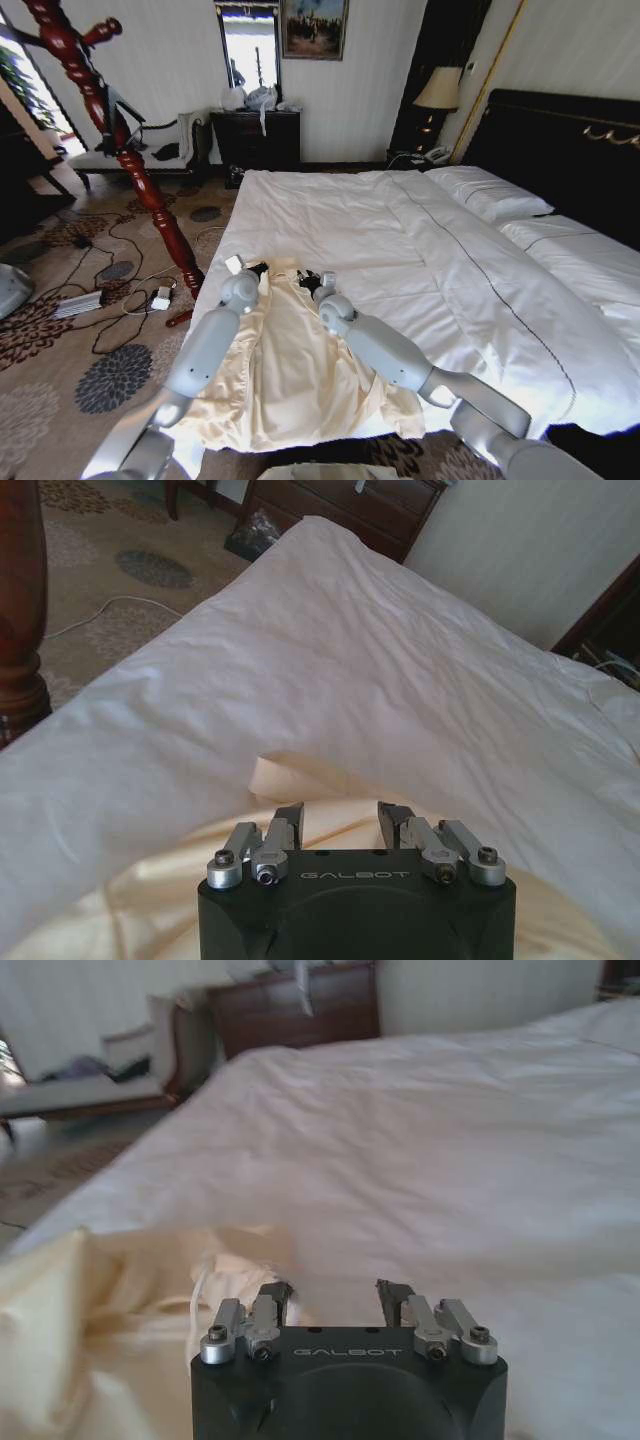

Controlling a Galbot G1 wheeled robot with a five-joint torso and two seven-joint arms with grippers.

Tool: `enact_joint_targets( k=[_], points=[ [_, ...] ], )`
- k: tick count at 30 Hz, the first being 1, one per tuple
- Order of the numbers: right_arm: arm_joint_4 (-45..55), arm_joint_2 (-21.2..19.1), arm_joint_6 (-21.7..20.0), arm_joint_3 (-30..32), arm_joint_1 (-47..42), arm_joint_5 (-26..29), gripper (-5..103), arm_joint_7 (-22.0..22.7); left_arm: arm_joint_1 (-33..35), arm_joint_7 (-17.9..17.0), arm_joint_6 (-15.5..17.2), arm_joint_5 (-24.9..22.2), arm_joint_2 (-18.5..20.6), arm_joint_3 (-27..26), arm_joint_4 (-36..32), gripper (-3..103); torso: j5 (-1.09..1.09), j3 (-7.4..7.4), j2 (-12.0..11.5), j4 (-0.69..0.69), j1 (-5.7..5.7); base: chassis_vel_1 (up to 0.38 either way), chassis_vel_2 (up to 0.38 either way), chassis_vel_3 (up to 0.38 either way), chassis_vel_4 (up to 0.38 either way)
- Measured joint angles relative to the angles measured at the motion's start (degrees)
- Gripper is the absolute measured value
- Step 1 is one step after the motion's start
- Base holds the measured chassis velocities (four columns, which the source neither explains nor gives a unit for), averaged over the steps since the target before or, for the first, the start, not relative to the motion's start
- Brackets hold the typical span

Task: Pick up the clothes from the bed and hang them on the clothes hanger.

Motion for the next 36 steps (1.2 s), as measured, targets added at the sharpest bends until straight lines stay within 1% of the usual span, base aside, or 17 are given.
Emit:
enact_joint_targets(
  k=[1, 2, 3, 4, 5, 6, 8, 12, 14, 15, 18, 19, 22, 24, 28, 33, 36],
  points=[
    [4.3, -2.9, -4.4, 1.5, -0.4, 4.5, 52, 4.7, 1.1, -1.0, 1.3, -2.6, 2.4, -1.0, -3.3, 45, -0.01, 0.0, 0.0, -0.05, 0.0, 0.0, 0.0, 0.0, 0.0],
    [10.2, -6.5, -9.4, 3.4, -0.9, 11.4, 58, 10.3, 2.6, -1.6, 2.3, -5.2, 5.2, -2.6, -7.4, 56, -0.02, 0.0, 0.0, -0.07, 0.0, 0.0, 0.0, 0.0, 0.0],
    [10.2, -6.5, -9.4, 3.4, -0.9, 11.4, 58, 10.3, 2.6, -1.6, 2.3, -5.2, 5.2, -2.6, -7.4, 56, -0.02, 0.0, 0.0, -0.07, 0.0, 0.0, 0.0, 0.0, 0.0],
    [15.2, -9.3, -12.4, 5.0, -1.4, 16.3, 69, 13.3, 4.2, -2.2, 3.0, -7.6, 8.2, -4.7, -10.9, 61, -0.01, -0.01, 0.0, -0.08, -0.01, 0.0, 0.0, 0.0, 0.0],
    [17.1, -10.5, -13.1, 5.5, -1.6, 17.6, 69, 13.9, 5.0, -2.4, 3.3, -8.7, 9.6, -6.0, -12.4, 61, -0.01, -0.01, 0.0, -0.07, -0.01, 0.0, 0.0, 0.0, 0.0],
    [21.5, -13.4, -13.7, 6.7, -2.1, 19.3, 80, 14.5, 7.5, -2.7, 3.7, -12.0, 13.2, -9.7, -16.7, 72, -0.02, -0.02, 0.0, -0.03, -0.02, 0.0, 0.0, 0.0, 0.0],
    [22.7, -14.1, -13.7, 6.9, -2.1, 19.5, 80, 14.5, 8.4, -2.7, 3.7, -12.8, 14.4, -11.0, -17.8, 72, -0.02, -0.02, 0.0, -0.02, -0.02, 0.0, 0.0, 0.0, 0.0],
    [26.4, -15.9, -11.7, 7.0, -2.2, 17.9, 95, 14.2, 14.1, -2.9, 3.4, -14.4, 19.8, -17.6, -23.3, 89, -0.02, -0.01, 0.0, 0.0, -0.02, 0.0, 0.0, 0.0, 0.0],
    [28.5, -16.4, -7.1, 9.1, -2.2, 15.0, 99, 11.0, 17.4, -2.3, 2.7, -14.5, 23.2, -21.5, -26.8, 97, -0.01, 0.0, 0.0, -0.01, -0.01, 0.0, 0.0, 0.0, 0.0],
    [28.5, -16.4, -7.1, 9.1, -2.2, 15.0, 99, 11.0, 17.4, -2.3, 2.7, -14.5, 23.2, -21.5, -26.8, 97, -0.01, 0.0, 0.0, -0.01, -0.01, 0.0, 0.0, 0.0, 0.0],
    [30.3, -18.0, 2.0, 17.5, -4.1, 9.1, 100, 2.0, 20.5, -1.2, 1.6, -13.7, 28.2, -26.9, -33.9, 100, -0.02, -0.01, 0.0, 0.0, -0.01, 0.0, 0.0, 0.0, 0.0],
    [30.3, -18.0, 2.0, 17.5, -4.1, 9.1, 100, 2.0, 20.5, -1.2, 1.6, -13.7, 28.2, -26.9, -33.9, 100, -0.02, -0.01, 0.0, 0.0, -0.01, 0.0, 0.0, 0.0, 0.0],
    [30.1, -19.0, 7.9, 30.7, -10.4, 2.2, 100, -4.0, 22.0, -1.6, 0.2, -11.3, 32.0, -32.3, -40.3, 100, 0.0, -0.01, 0.0, -0.05, -0.01, 0.0, 0.0, 0.0, 0.0],
    [30.3, -18.9, 8.3, 33.0, -11.8, 1.7, 100, -4.5, 22.3, -1.7, 0.0, -10.4, 32.6, -33.4, -41.2, 100, 0.0, 0.0, 0.0, -0.05, 0.0, 0.0, 0.0, 0.0, 0.0],
    [35.3, -16.1, 10.5, 55.8, -28.7, -1.4, 100, -8.6, 19.9, -1.5, -2.8, -7.3, 38.0, -38.2, -41.9, 100, 0.01, -0.01, 0.0, -0.07, -0.01, 0.0, 0.0, 0.0, 0.0],
    [38.6, -13.3, 12.5, 67.6, -36.0, -3.3, 100, -12.4, 14.5, -0.9, -3.1, -10.1, 44.3, -40.0, -36.1, 100, 0.0, -0.01, 0.0, -0.04, -0.01, 0.0, 0.0, 0.0, 0.0],
    [39.6, -12.8, 12.9, 70.4, -37.5, -4.1, 100, -13.1, 11.3, -0.4, -2.7, -10.4, 46.6, -39.7, -32.2, 100, -0.02, 0.0, 0.0, -0.02, 0.0, 0.0, 0.0, 0.0, 0.0]
  ],
)
